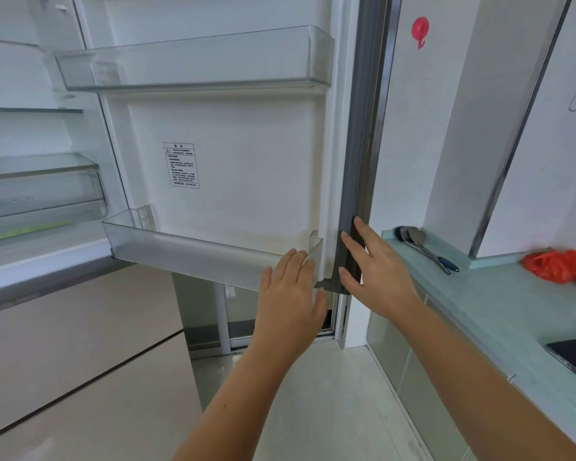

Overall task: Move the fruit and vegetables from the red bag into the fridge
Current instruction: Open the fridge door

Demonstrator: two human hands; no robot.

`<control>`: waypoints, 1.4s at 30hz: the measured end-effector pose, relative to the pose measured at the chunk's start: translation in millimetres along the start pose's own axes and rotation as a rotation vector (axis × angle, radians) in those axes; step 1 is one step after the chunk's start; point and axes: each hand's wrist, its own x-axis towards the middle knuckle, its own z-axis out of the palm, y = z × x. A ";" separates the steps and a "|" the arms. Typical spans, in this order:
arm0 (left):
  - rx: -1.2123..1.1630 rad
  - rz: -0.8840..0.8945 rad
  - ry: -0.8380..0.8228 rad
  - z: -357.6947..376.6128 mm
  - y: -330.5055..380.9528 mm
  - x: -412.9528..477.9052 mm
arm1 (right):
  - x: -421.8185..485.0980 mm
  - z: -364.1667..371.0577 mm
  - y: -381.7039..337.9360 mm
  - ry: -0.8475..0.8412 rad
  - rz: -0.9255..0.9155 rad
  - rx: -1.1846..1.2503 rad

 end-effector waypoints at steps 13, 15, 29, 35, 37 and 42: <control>0.108 -0.033 0.028 -1.8 7.0 3.6 | -6.8 -21.4 -18.3 0.180 -0.061 0.074; 0.105 -0.044 0.069 -14.7 1.6 -3.4 | -11.4 -28.0 -35.7 0.233 -0.088 0.073; 0.300 -0.324 0.127 -159.4 -90.8 -150.9 | -53.1 -23.6 -237.7 0.169 -0.294 0.284; 0.456 -0.473 0.127 -241.0 -126.5 -238.8 | -80.0 -19.8 -356.8 0.072 -0.389 0.438; 0.522 -0.537 0.136 -265.7 -134.2 -268.0 | -92.3 -20.4 -395.9 0.035 -0.443 0.485; 0.664 -0.687 0.143 -318.6 -139.2 -330.3 | -118.3 -26.2 -475.5 -0.052 -0.589 0.627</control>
